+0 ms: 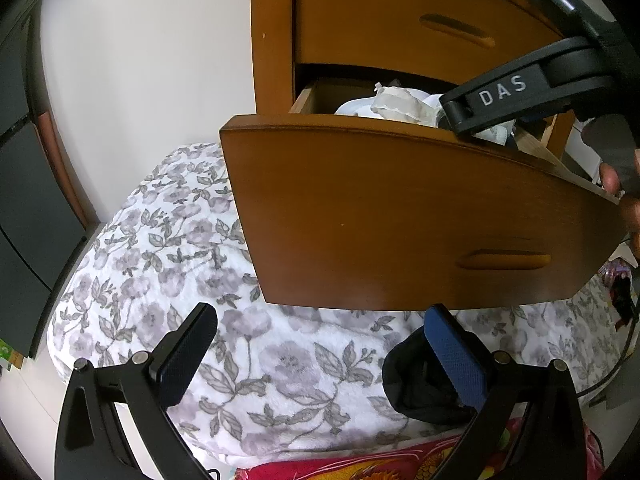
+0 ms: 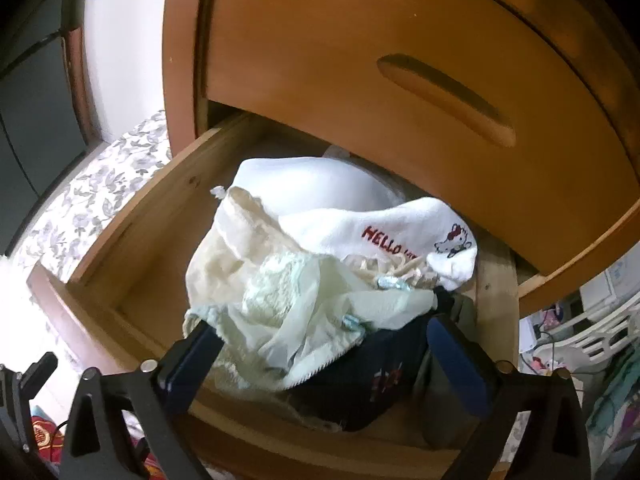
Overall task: Organize soft objects
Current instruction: 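Grasp the pale green cloth in the drawer with the right tool and lift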
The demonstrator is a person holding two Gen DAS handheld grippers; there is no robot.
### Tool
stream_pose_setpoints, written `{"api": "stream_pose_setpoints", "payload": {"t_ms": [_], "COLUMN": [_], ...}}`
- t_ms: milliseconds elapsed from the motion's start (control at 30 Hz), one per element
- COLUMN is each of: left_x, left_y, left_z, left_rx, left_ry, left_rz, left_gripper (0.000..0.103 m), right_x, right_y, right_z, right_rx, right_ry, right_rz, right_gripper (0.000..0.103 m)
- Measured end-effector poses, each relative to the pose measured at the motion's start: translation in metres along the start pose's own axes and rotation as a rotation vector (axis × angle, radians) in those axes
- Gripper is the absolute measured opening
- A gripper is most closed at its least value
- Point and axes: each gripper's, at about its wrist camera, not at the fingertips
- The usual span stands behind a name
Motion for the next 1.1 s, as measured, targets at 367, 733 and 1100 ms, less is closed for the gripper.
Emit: {"api": "stream_pose_setpoints", "payload": {"t_ms": [367,733,1100], "left_x": [0.0,0.0,0.003], "left_y": [0.0,0.001,0.002], "left_z": [0.001,0.001,-0.002], "left_rx": [-0.008,-0.004,0.008], "left_ry": [0.002,-0.006,-0.025], "left_rz": [0.001,0.006,0.019], "left_gripper": [0.103,0.103,0.103], "right_x": [0.019,0.034,0.075], "right_y": [-0.003,0.015,0.038], "right_z": [-0.002,-0.026,-0.09], "right_rx": [0.021,0.086,0.224], "right_ry": [-0.038,-0.079,-0.077], "right_rz": [0.062,0.092,0.2], "right_gripper": [0.035,0.006,0.005]}}
Point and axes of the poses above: each gripper's, at about its wrist camera, not at the fingertips, and z roughly the way its jaws point, x to its right, y to its underside, and after that the axes turned 11 degrees about -x, right-handed
